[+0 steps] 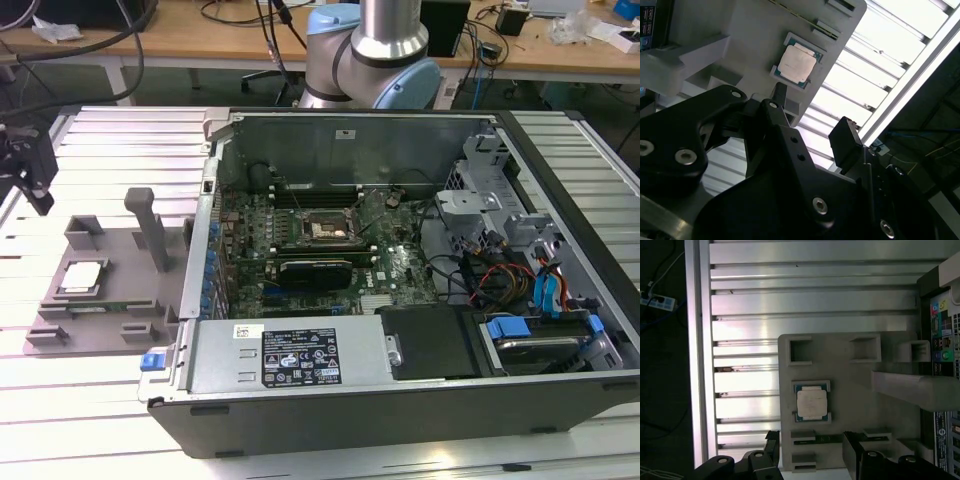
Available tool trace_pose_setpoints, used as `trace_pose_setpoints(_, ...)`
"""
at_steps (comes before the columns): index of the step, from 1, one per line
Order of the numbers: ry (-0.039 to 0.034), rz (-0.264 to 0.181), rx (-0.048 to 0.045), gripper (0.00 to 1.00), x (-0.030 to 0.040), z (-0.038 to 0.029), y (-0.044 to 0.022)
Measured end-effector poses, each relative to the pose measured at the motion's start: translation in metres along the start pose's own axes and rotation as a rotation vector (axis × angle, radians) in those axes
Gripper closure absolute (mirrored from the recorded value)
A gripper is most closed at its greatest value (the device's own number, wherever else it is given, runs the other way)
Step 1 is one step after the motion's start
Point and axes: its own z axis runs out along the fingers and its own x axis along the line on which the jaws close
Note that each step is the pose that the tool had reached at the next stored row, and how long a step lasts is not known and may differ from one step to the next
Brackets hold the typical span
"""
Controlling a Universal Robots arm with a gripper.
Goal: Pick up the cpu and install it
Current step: 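Pick up the cpu and move it towards the insertion slot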
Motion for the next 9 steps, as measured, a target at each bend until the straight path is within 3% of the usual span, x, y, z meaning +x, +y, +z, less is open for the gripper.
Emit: trace_pose_setpoints(9,0.0000,0.000,0.0000,0.38,0.0001,0.0035,0.0000)
